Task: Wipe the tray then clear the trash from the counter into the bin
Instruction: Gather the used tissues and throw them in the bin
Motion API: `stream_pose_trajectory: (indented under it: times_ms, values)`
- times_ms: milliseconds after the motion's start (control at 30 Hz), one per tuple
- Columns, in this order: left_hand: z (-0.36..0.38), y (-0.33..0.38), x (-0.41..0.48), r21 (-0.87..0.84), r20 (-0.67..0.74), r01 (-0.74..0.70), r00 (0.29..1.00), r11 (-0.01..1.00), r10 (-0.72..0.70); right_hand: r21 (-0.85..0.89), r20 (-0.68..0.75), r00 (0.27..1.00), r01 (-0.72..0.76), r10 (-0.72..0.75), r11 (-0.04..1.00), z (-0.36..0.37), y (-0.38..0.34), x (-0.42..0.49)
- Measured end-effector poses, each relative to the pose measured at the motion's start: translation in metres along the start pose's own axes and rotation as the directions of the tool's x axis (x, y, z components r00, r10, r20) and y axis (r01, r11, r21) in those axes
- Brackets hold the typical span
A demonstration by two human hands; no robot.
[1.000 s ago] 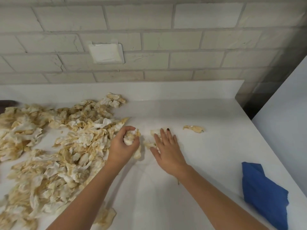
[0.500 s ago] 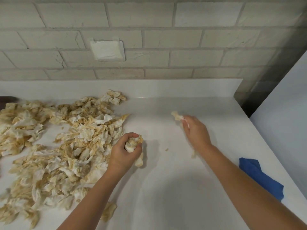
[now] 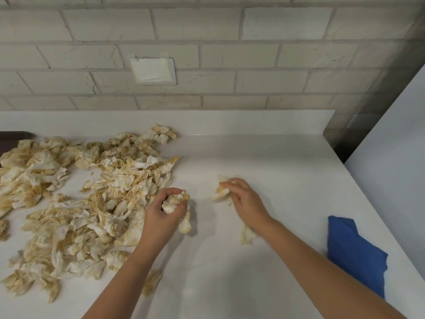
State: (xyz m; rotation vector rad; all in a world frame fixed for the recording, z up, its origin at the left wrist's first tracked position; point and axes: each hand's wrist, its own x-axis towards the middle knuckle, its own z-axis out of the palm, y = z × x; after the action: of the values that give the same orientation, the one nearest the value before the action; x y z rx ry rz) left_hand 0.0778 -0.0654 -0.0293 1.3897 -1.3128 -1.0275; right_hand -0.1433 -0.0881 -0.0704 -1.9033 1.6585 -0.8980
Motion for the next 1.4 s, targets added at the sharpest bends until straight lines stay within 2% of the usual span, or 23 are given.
stream_pose_trajectory:
  times_ms: [100, 167, 300, 367, 433, 500, 567, 700, 733, 800, 867, 933, 1067, 1133, 1200, 1300, 1400]
  values:
    - [-0.001, 0.004, -0.007, -0.008, -0.004, 0.003, 1.0, 1.0, -0.003, -0.279, 0.297, 0.951, 0.175, -0.089, 0.944, 0.005, -0.003, -0.014]
    - [-0.002, 0.005, -0.013, -0.009, -0.007, 0.005, 1.0, 1.0, -0.006, -0.348, 0.427, 0.899, 0.262, -0.096, 0.9, -0.007, -0.002, -0.017]
    - [-0.004, 0.001, -0.021, 0.012, -0.022, 0.019, 1.0, 1.0, -0.018, -0.43, 0.581, 0.784, 0.522, -0.216, 0.737, -0.026, 0.008, -0.028]
    - [-0.004, -0.003, -0.024, 0.028, -0.03, 0.025, 0.999, 0.999, -0.024, -0.424, 0.606, 0.752, 0.579, -0.257, 0.696, -0.03, 0.017, -0.033]
    - [-0.004, -0.005, -0.027, 0.036, -0.037, 0.024, 0.999, 0.999, -0.023, -0.414, 0.541, 0.765, 0.603, -0.349, 0.682, -0.031, 0.023, -0.037]
    - [-0.004, -0.006, -0.03, 0.032, -0.039, 0.031, 0.999, 0.999, -0.03, -0.395, 0.406, 0.778, 0.623, -0.48, 0.675, -0.028, 0.024, -0.038]
    - [-0.004, -0.007, -0.033, 0.031, -0.046, 0.042, 0.998, 0.999, -0.041, -0.366, 0.31, 0.79, 0.612, -0.528, 0.701, -0.023, 0.02, -0.036]
    - [0.002, -0.004, -0.041, 0.028, -0.045, 0.042, 0.998, 0.999, -0.04, -0.368, 0.094, 0.893, 0.443, -0.441, 0.818, -0.007, 0.009, -0.021]
    - [0.004, -0.003, -0.042, 0.026, -0.05, 0.041, 0.998, 0.999, -0.04, -0.38, 0.06, 0.923, 0.374, -0.38, 0.846, -0.003, 0.003, -0.017]
    - [0.006, 0.0, -0.045, 0.025, -0.059, 0.04, 0.997, 0.999, -0.039, -0.382, 0.051, 0.975, 0.218, -0.215, 0.898, 0.002, -0.008, -0.007]
    - [0.006, 0.002, -0.047, 0.033, -0.062, 0.04, 0.997, 0.999, -0.038, -0.382, 0.065, 0.985, 0.173, -0.16, 0.908, 0.008, -0.008, -0.002]
    - [0.005, 0.004, -0.048, 0.046, -0.063, 0.034, 0.998, 0.998, -0.031, -0.385, 0.067, 0.979, 0.204, -0.194, 0.9, 0.011, -0.002, 0.0]
    - [0.004, 0.006, -0.052, 0.057, -0.081, 0.029, 0.996, 0.998, -0.024, -0.359, 0.302, 0.941, 0.262, -0.154, 0.896, 0.005, -0.006, -0.023]
    - [0.004, 0.006, -0.053, 0.046, -0.092, 0.043, 0.995, 0.998, -0.039, -0.349, 0.331, 0.929, 0.281, -0.163, 0.894, 0.004, -0.004, -0.039]
    - [0.005, 0.006, -0.053, 0.028, -0.087, 0.066, 0.994, 0.997, -0.063, -0.361, 0.276, 0.94, 0.297, -0.203, 0.884, 0.008, 0.0, -0.052]
    - [0.005, 0.008, -0.055, -0.002, -0.038, 0.07, 0.997, 0.998, -0.07, -0.296, 0.048, 0.941, 0.334, -0.335, 0.895, 0.019, 0.0, -0.072]
    - [0.003, 0.012, -0.059, -0.03, 0.03, 0.044, 0.999, 0.999, -0.043, -0.287, 0.027, 0.97, 0.24, -0.243, 0.927, 0.023, -0.007, -0.095]
